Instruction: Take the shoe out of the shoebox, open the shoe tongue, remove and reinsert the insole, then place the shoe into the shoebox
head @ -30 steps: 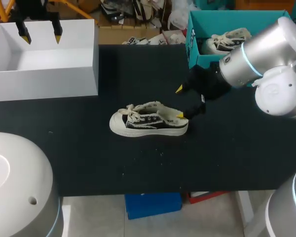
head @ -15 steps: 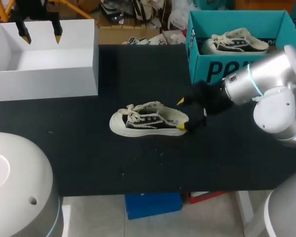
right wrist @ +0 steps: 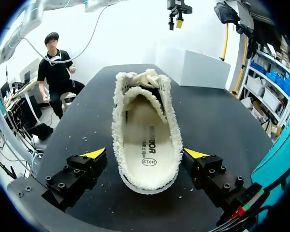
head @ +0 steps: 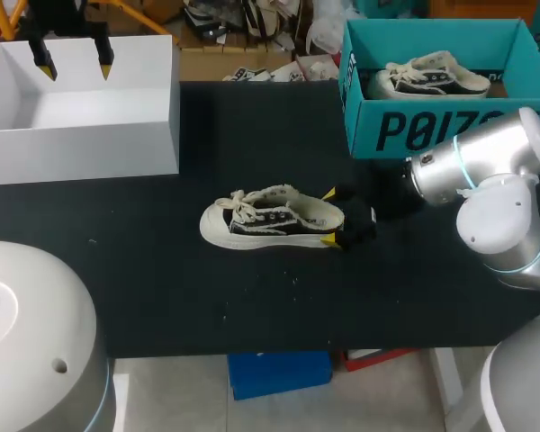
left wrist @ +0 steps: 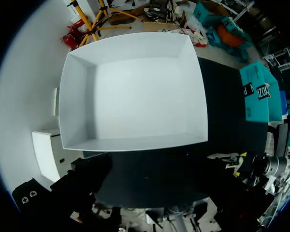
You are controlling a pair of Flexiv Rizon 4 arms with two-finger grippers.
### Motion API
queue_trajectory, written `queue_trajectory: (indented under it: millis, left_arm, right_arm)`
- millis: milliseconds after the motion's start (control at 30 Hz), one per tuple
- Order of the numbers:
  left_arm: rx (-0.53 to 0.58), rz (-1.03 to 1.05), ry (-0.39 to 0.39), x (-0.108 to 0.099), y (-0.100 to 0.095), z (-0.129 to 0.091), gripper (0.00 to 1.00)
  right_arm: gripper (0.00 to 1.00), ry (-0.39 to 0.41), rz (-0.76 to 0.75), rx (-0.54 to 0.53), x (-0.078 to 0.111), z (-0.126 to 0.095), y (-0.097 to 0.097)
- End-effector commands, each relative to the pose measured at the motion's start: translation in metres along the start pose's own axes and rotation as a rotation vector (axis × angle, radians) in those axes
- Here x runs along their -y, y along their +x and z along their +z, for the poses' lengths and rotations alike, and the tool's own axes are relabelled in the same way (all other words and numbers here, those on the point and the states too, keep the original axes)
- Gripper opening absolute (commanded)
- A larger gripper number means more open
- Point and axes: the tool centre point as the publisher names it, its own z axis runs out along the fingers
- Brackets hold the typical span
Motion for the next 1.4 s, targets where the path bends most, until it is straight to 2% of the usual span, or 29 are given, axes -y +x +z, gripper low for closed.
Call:
queue_trajectory:
  millis: [33, 433, 467, 500, 767, 867, 1000, 1400]
  left_arm:
    - [0.001, -0.001, 0.000, -0.001, 0.000, -0.001, 1.00]
    - [0.001, -0.001, 0.000, -0.001, 0.000, -0.001, 1.00]
    - [0.001, -0.001, 0.000, -0.001, 0.000, -0.001, 1.00]
    - [0.001, -0.001, 0.000, -0.001, 0.000, -0.001, 1.00]
    - [0.001, -0.001, 0.000, -0.001, 0.000, -0.001, 1.00]
    - [0.070, -0.029, -0.008, -0.006, 0.015, -0.004, 1.00]
    - [0.115, -0.047, 0.024, -0.023, 0.039, -0.009, 1.00]
    - [0.121, -0.049, 0.045, -0.091, 0.113, -0.006, 1.00]
  right_arm:
    - [1.00, -0.017, 0.005, 0.003, 0.004, 0.012, -0.005]
    - [1.00, -0.056, 0.010, -0.006, 0.009, 0.025, -0.011]
    - [0.34, -0.054, 0.005, -0.013, 0.010, 0.027, -0.011]
    - [0.00, -0.059, -0.005, -0.031, 0.011, 0.028, -0.011]
    - [0.00, -0.059, -0.005, -0.031, 0.011, 0.028, -0.011]
    - [0.00, -0.059, -0.005, -0.031, 0.011, 0.028, -0.011]
    - [0.00, -0.059, -0.005, -0.031, 0.011, 0.028, -0.011]
    - [0.00, -0.059, -0.005, -0.031, 0.011, 0.028, -0.011]
